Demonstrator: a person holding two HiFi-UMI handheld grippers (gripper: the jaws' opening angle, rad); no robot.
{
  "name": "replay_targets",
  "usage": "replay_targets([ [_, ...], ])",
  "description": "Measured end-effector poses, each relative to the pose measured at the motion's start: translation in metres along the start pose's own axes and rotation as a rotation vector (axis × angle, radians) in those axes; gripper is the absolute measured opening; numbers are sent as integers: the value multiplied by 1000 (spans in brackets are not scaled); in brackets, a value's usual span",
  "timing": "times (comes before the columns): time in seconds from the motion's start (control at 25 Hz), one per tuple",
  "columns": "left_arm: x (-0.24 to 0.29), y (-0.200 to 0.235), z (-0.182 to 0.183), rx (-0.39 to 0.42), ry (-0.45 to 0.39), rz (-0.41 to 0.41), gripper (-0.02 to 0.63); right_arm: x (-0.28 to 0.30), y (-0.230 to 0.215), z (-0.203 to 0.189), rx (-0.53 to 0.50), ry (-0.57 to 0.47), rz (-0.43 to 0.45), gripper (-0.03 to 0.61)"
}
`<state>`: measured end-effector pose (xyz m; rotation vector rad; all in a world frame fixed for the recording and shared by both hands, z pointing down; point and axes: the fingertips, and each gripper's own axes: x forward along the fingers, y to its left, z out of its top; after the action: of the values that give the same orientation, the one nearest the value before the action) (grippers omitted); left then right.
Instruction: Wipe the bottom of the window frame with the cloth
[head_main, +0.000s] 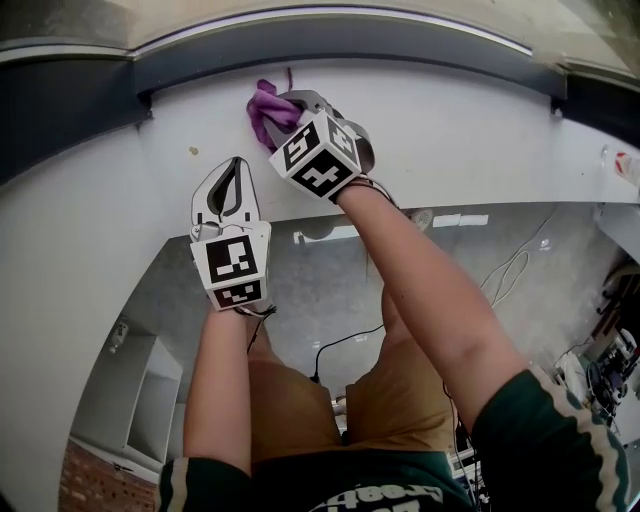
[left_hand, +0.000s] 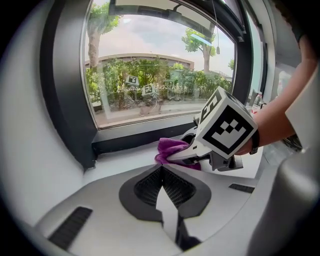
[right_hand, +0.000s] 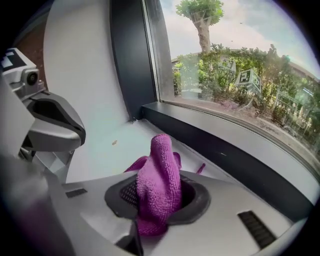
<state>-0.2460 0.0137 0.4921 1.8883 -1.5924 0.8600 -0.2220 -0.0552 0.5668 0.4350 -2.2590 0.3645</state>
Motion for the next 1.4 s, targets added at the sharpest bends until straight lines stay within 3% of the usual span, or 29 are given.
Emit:
replay_targets([
  [0.52, 35, -73, 41, 90, -23, -101, 8, -43, -47, -44, 43, 1, -41, 97],
  [1.4, 67, -170, 65, 175, -29, -205, 8, -114, -119, -116, 113, 6, -129, 98],
])
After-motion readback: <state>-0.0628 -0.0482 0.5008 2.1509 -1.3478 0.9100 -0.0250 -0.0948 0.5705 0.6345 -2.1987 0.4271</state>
